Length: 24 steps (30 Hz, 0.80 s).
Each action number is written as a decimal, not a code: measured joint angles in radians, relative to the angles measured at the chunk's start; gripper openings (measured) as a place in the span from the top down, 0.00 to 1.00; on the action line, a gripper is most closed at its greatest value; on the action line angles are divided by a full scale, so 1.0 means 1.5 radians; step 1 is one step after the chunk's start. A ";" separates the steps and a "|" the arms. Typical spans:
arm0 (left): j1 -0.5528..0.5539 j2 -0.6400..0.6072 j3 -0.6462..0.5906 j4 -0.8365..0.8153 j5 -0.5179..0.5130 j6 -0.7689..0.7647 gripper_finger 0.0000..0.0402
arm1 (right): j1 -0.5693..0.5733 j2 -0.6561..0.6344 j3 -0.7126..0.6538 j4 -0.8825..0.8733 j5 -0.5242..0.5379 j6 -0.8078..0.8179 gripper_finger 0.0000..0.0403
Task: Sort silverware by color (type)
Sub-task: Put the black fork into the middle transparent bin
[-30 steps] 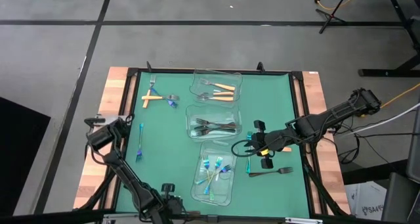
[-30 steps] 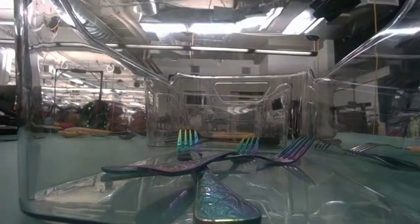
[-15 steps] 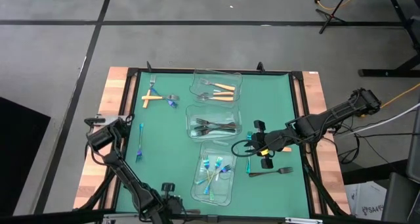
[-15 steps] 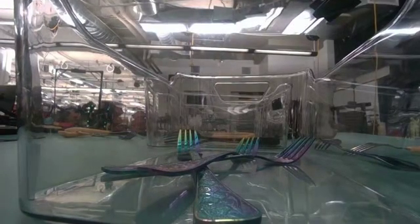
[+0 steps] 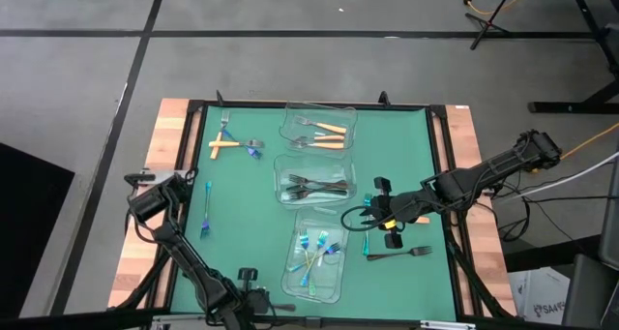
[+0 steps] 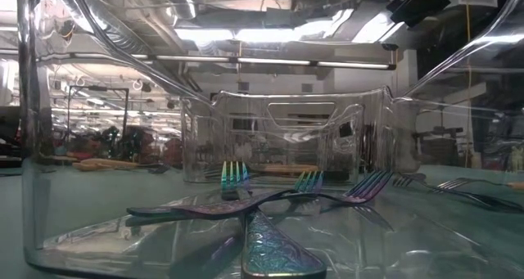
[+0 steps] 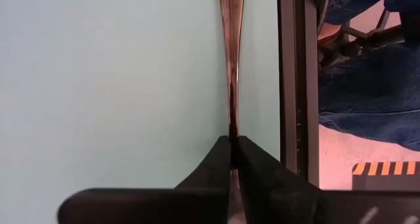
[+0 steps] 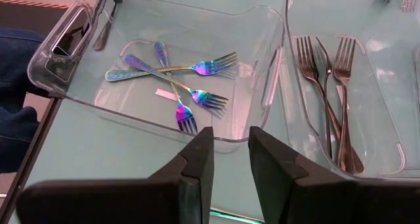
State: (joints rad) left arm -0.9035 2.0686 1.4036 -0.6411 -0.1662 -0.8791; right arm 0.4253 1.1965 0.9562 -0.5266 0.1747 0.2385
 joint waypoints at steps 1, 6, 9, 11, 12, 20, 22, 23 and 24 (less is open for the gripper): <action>0.000 0.000 0.000 0.000 0.000 0.000 0.99 | 0.000 0.000 0.000 0.000 0.000 0.000 0.78; 0.000 -0.007 -0.001 -0.003 0.013 -0.001 0.99 | 0.000 0.000 0.000 0.000 0.000 0.000 0.78; -0.001 -0.010 0.003 -0.010 0.034 -0.006 0.99 | 0.000 0.000 0.000 0.000 0.000 0.000 0.78; -0.002 -0.011 0.009 -0.011 0.053 -0.006 0.99 | 0.000 0.000 0.000 0.000 0.000 0.000 0.78; -0.002 -0.012 0.014 -0.011 0.056 -0.007 0.99 | 0.000 0.000 0.000 0.000 0.000 0.000 0.78; -0.002 -0.013 0.068 -0.068 0.044 -0.007 1.00 | 0.000 0.000 0.000 0.000 0.000 0.000 0.78; -0.002 -0.013 0.078 -0.087 0.036 -0.008 1.00 | 0.000 0.000 0.000 0.000 0.000 0.000 0.78; -0.002 -0.013 0.083 -0.097 0.032 -0.008 1.00 | 0.000 0.000 0.000 0.000 0.000 0.000 0.78; -0.002 -0.013 0.088 -0.108 0.029 -0.008 1.00 | 0.000 0.000 0.000 0.000 0.000 0.000 0.78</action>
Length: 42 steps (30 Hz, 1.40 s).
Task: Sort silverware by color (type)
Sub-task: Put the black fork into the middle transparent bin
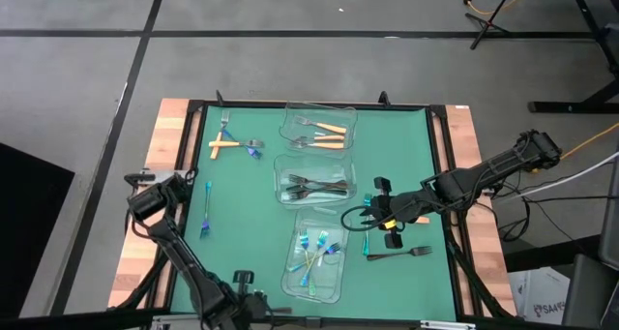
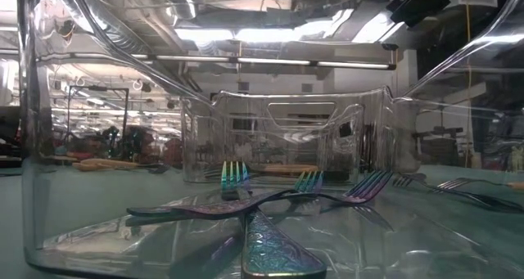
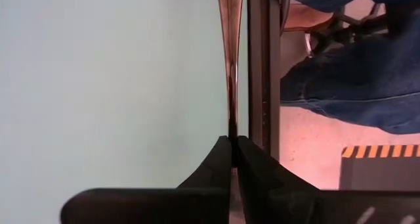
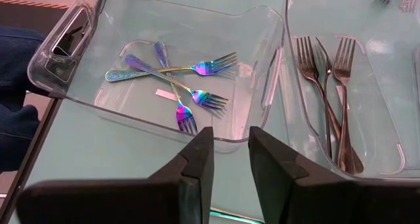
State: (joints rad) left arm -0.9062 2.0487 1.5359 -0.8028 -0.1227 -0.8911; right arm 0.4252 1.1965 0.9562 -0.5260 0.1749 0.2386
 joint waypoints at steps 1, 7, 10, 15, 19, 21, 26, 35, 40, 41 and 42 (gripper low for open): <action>0.000 0.000 0.005 -0.007 -0.002 0.000 1.00 | 0.000 0.000 0.000 0.000 0.000 0.000 0.78; 0.002 0.000 0.048 -0.041 -0.023 0.000 1.00 | 0.000 0.000 0.000 0.000 0.000 0.000 0.78; 0.005 0.000 0.077 -0.059 -0.049 0.002 1.00 | 0.000 0.000 0.000 0.000 0.000 0.000 0.78; 0.020 -0.001 0.138 -0.086 -0.116 0.028 0.99 | 0.000 0.000 0.000 0.000 0.000 0.000 0.78; 0.049 -0.002 0.185 -0.118 -0.157 0.080 0.99 | 0.000 0.000 0.000 0.000 0.000 0.000 0.78; 0.065 -0.002 0.205 -0.141 -0.170 0.116 0.99 | 0.000 0.000 0.000 0.000 0.000 0.000 0.78; 0.123 -0.002 0.227 -0.150 -0.175 0.241 0.99 | 0.000 0.000 0.000 0.000 -0.002 0.000 0.78; 0.232 -0.002 0.230 -0.150 -0.176 0.481 0.99 | 0.000 0.000 0.000 -0.025 -0.007 0.024 0.78; 0.290 -0.002 0.230 -0.149 -0.176 0.570 0.99 | 0.000 -0.010 0.000 -0.106 -0.006 0.073 0.78; 0.301 -0.002 0.230 -0.149 -0.176 0.585 0.99 | 0.000 -0.012 0.000 -0.119 -0.006 0.084 0.78; 0.311 -0.002 0.230 -0.148 -0.176 0.599 0.99 | 0.000 -0.017 0.000 -0.132 -0.006 0.092 0.78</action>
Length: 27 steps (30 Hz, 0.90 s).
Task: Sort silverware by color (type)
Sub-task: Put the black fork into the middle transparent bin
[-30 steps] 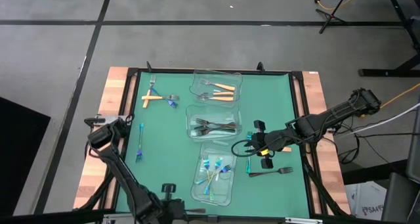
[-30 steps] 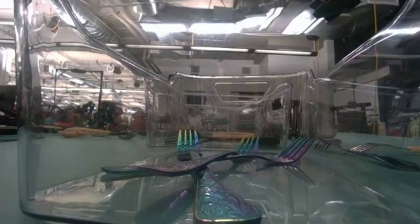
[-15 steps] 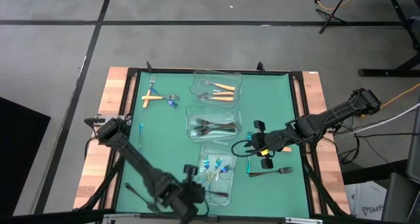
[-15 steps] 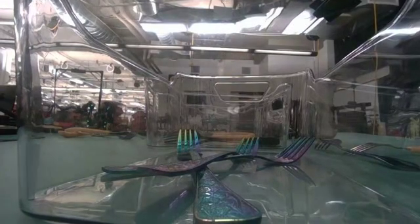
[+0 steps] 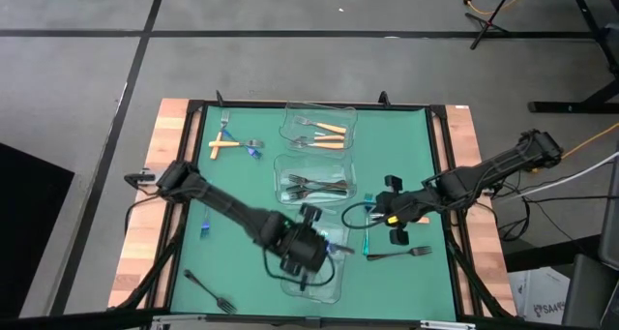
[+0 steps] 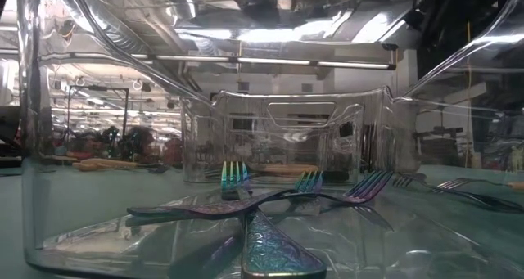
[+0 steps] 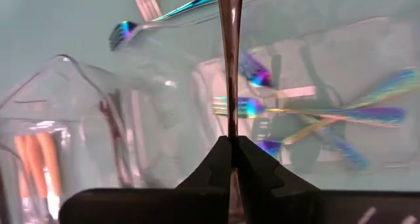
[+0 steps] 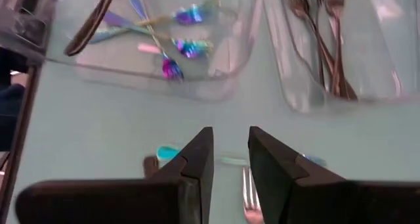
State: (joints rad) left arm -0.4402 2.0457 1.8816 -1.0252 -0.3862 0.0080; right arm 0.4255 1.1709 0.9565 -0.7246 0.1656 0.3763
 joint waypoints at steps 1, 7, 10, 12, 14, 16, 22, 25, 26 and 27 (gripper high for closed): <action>0.010 0.000 0.000 0.001 0.000 0.014 0.99 | 0.000 -0.004 0.000 -0.016 0.000 0.007 0.78; 0.082 0.000 0.000 -0.004 -0.027 0.064 0.99 | 0.000 -0.036 0.000 -0.066 0.000 0.018 0.78; 0.123 0.000 0.000 -0.016 -0.031 0.075 0.99 | 0.000 -0.048 0.000 -0.081 0.000 0.040 0.78; 0.154 0.000 0.000 -0.029 -0.031 0.078 0.99 | 0.000 -0.055 0.000 -0.093 0.000 0.049 0.78; 0.185 0.000 0.000 -0.032 -0.031 0.085 0.99 | 0.000 -0.056 0.000 -0.107 0.000 0.059 0.78; 0.213 0.000 0.000 -0.034 -0.028 0.102 0.99 | 0.000 -0.056 0.000 -0.118 0.000 0.064 0.78; 0.289 0.001 0.000 -0.035 0.061 0.100 0.99 | 0.000 -0.053 0.000 -0.125 0.000 0.065 0.78; 0.311 0.008 0.000 -0.035 0.114 0.085 0.99 | 0.000 -0.053 0.000 -0.124 0.000 0.065 0.78; 0.315 0.009 -0.001 -0.035 0.119 0.085 0.99 | 0.000 -0.053 0.000 -0.124 0.000 0.065 0.78; 0.316 0.012 -0.001 -0.035 0.120 0.086 0.99 | 0.000 -0.053 0.000 -0.124 0.000 0.065 0.78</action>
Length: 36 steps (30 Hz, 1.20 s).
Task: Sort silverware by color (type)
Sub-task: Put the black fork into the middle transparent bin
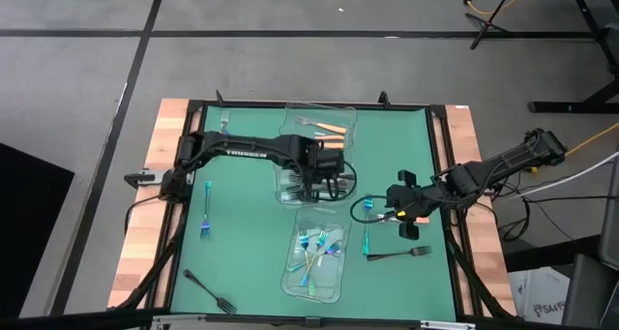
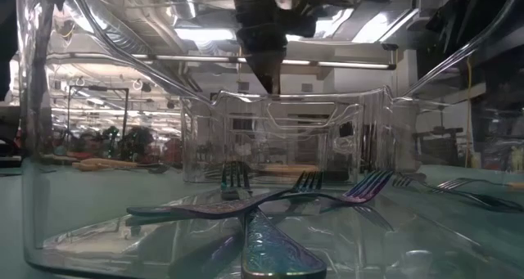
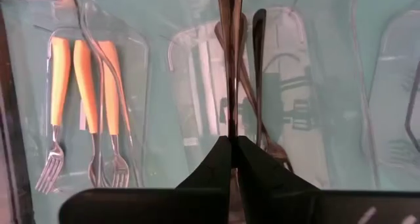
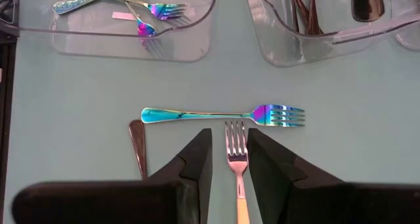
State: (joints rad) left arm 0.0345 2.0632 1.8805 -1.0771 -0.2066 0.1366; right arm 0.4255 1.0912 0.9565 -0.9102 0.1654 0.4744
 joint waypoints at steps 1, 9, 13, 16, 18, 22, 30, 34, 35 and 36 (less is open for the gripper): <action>0.002 0.002 0.000 0.000 0.000 0.001 0.99 | 0.000 0.000 0.000 0.000 0.000 0.000 0.78; 0.004 0.004 -0.041 0.003 0.002 -0.006 0.99 | 0.000 0.000 0.000 0.001 0.000 0.000 0.78; 0.005 0.004 -0.092 0.039 0.000 -0.009 0.99 | 0.000 0.000 0.000 0.001 0.000 0.000 0.78; 0.006 0.005 -0.129 0.070 -0.007 0.007 0.99 | 0.000 0.000 0.000 0.001 0.000 0.000 0.78; 0.008 0.005 -0.148 0.089 -0.010 0.015 0.99 | 0.000 0.000 0.000 0.001 0.000 0.000 0.78; 0.014 0.004 -0.181 0.125 -0.012 0.021 0.99 | 0.000 0.000 0.000 0.001 0.000 0.000 0.78; 0.022 0.005 -0.218 0.157 -0.013 0.021 0.99 | 0.000 0.000 0.000 0.002 0.000 0.000 0.78; 0.024 0.005 -0.218 0.158 -0.013 0.022 0.99 | 0.000 0.000 0.000 0.002 0.000 0.000 0.78; 0.024 0.005 -0.218 0.159 -0.013 0.022 0.99 | 0.000 0.000 0.000 0.002 0.000 0.000 0.78; 0.024 0.005 -0.218 0.160 -0.013 0.022 0.98 | 0.000 0.000 0.000 0.001 0.000 -0.001 0.78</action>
State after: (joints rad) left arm 0.0700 2.0712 1.5528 -0.8376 -0.2264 0.1692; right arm 0.4255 1.0908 0.9565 -0.9080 0.1650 0.4736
